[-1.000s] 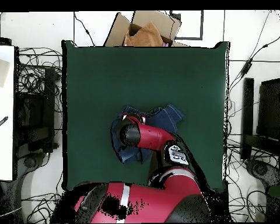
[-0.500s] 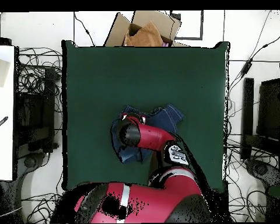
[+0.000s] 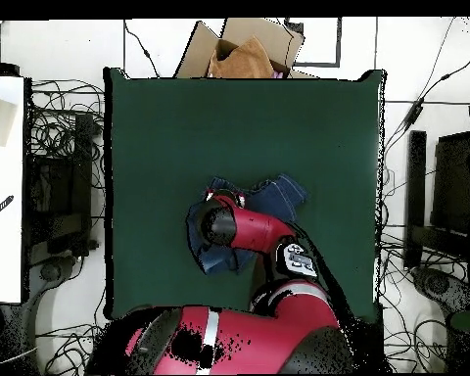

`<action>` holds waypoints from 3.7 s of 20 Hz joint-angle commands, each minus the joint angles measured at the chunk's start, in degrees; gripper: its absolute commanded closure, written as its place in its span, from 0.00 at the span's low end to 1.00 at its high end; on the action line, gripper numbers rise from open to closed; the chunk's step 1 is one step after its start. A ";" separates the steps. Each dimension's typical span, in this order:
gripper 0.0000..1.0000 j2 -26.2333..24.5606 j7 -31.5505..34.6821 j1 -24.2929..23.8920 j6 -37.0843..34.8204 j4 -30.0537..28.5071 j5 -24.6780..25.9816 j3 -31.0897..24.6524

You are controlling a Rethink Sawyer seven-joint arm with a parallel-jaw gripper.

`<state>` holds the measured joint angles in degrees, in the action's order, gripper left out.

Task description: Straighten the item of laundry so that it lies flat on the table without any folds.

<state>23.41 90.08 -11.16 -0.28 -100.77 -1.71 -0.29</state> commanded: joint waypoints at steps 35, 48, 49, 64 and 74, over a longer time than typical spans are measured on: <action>1.00 2.81 4.09 3.74 -26.88 20.60 0.54 -2.16; 1.00 4.43 6.39 4.00 -31.95 23.00 -0.79 -2.67; 1.00 4.44 6.49 4.10 -32.13 23.22 -0.82 -2.63; 1.00 3.37 2.50 -0.02 -35.73 25.95 0.29 -3.82; 1.00 8.30 -8.02 -11.20 -34.85 17.67 5.08 -6.17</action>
<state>28.07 90.08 -17.79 -34.12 -76.19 -1.31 -1.07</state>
